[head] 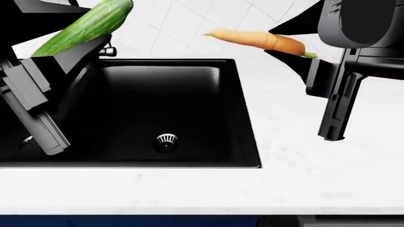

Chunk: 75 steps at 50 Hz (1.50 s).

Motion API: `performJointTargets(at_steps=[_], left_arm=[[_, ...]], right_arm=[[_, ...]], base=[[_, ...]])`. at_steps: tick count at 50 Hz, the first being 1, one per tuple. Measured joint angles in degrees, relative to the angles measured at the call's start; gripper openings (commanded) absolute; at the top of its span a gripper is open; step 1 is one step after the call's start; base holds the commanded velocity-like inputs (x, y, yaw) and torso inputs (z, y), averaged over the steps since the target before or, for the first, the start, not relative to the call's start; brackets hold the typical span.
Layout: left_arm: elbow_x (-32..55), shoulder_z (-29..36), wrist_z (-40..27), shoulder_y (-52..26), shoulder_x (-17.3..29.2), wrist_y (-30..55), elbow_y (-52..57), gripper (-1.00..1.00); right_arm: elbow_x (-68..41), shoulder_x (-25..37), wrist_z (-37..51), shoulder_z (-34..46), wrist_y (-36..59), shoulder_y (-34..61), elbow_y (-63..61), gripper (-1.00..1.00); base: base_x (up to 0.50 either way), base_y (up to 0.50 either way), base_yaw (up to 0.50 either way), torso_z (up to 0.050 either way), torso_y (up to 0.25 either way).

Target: Place the two vegetables and bowl onto the tray for setting up a vegetable dip station.

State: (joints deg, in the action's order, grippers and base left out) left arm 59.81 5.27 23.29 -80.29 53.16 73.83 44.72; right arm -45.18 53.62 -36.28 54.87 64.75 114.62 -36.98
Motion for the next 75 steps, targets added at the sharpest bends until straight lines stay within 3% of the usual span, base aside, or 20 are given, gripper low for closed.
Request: performJointTargets(at_steps=[75], left_arm=[[-0.2, 1.9, -1.1, 1.6, 1.4, -3.6, -0.2, -1.00]], right_arm=[[1.4, 0.7, 1.0, -0.2, -2.8, -2.8, 0.1, -1.00]], base=[[0.00, 0.50, 0.00, 0.000, 0.000]])
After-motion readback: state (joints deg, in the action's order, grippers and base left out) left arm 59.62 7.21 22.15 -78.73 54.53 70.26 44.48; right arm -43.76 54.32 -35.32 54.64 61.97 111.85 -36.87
